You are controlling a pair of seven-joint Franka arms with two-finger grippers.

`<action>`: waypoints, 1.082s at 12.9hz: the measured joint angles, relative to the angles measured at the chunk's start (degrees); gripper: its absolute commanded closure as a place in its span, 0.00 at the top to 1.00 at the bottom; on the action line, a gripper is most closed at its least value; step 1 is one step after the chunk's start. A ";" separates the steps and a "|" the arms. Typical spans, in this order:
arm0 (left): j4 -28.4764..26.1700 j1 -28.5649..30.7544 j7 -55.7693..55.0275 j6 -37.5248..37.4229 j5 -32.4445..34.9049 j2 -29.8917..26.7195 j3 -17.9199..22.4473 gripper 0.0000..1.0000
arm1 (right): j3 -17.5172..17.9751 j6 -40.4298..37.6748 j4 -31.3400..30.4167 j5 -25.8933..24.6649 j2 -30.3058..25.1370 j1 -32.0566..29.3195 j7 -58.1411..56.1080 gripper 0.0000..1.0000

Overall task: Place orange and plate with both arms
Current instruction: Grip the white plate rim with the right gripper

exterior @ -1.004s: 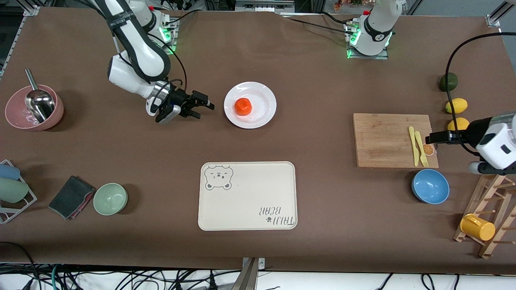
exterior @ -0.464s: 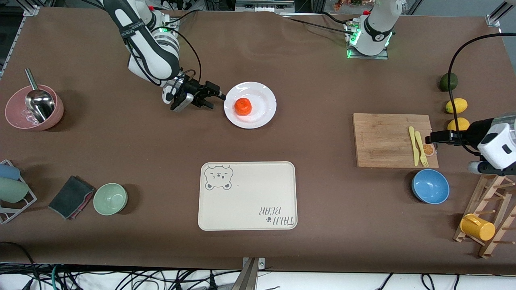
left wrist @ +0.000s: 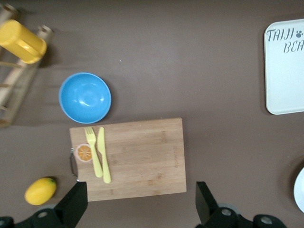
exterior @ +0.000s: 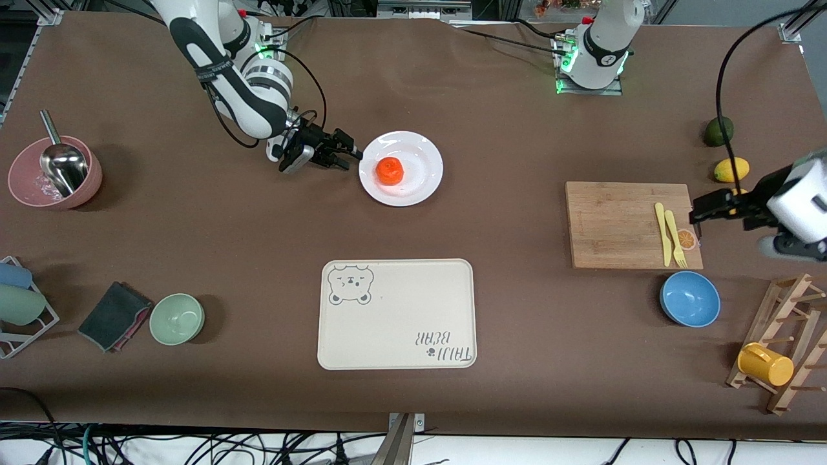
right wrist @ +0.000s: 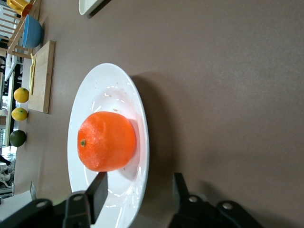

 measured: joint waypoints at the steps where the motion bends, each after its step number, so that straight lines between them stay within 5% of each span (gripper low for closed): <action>1: -4.07 -0.31 0.00 3.04 0.61 -3.74 0.05 1.00 | 0.00 0.05 0.01 0.69 0.45 0.25 -0.72 0.49; 5: -14.09 -0.89 0.00 7.64 0.97 -11.41 0.47 1.00 | 0.03 0.72 0.11 2.54 0.57 2.00 -1.13 0.39; 14: -14.22 -1.44 -0.02 3.93 -2.07 -13.92 1.97 1.00 | 0.04 0.80 1.18 3.46 2.68 2.66 -1.99 0.24</action>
